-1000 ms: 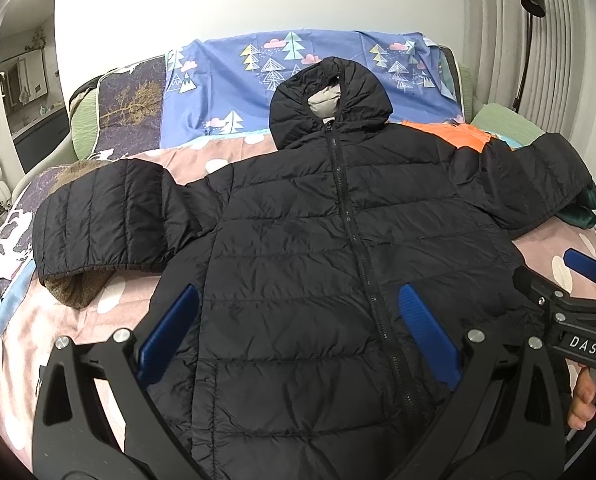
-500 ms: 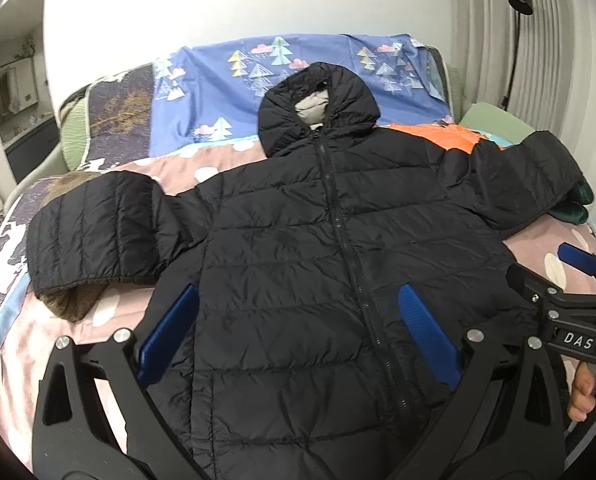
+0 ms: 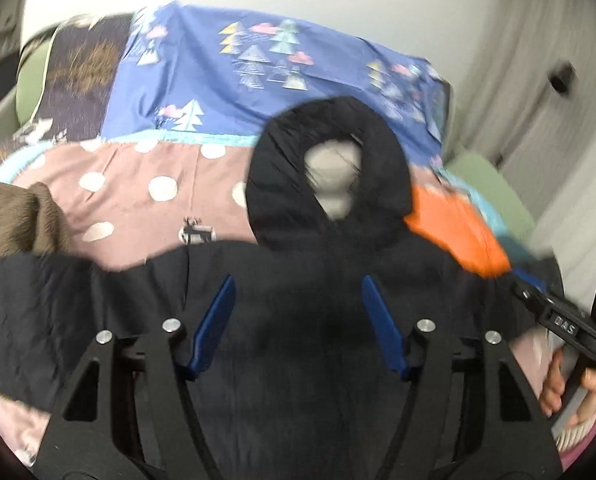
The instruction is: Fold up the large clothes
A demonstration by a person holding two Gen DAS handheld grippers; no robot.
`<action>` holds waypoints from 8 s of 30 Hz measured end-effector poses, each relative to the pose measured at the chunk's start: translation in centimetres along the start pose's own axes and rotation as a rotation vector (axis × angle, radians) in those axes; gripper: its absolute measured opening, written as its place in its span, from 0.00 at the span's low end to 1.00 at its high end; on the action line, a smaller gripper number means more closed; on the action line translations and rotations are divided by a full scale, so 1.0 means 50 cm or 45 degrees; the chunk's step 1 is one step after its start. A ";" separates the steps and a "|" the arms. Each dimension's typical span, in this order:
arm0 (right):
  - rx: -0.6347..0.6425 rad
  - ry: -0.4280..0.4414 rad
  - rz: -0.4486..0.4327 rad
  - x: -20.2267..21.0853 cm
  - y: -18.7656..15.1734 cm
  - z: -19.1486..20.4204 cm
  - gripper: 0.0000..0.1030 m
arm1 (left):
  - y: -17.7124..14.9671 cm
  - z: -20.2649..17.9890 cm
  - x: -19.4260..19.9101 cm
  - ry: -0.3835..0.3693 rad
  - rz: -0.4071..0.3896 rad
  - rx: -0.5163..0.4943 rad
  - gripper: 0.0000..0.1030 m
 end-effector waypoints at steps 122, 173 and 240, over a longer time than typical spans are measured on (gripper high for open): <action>-0.169 -0.031 -0.020 0.085 -0.320 -0.121 0.62 | -0.241 -0.306 -0.043 -0.430 0.033 -0.388 0.58; 0.046 -0.057 0.075 -0.082 -0.329 -0.055 0.16 | -0.329 -0.125 -0.078 0.031 0.039 -0.469 0.52; 0.351 0.404 -0.201 0.176 -0.305 0.093 0.44 | -0.173 -0.050 0.122 -0.209 -0.167 -0.227 0.05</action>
Point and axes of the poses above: each gripper's, at about its wrist camera, not at the fingertips, and x roughly against the way its jaws point, z to its left, y to its top, the point moved 2 cm from there along -x, roughly the way its jaws point, and after that the axes turned 6 degrees about -z, right-handed, at the moved point
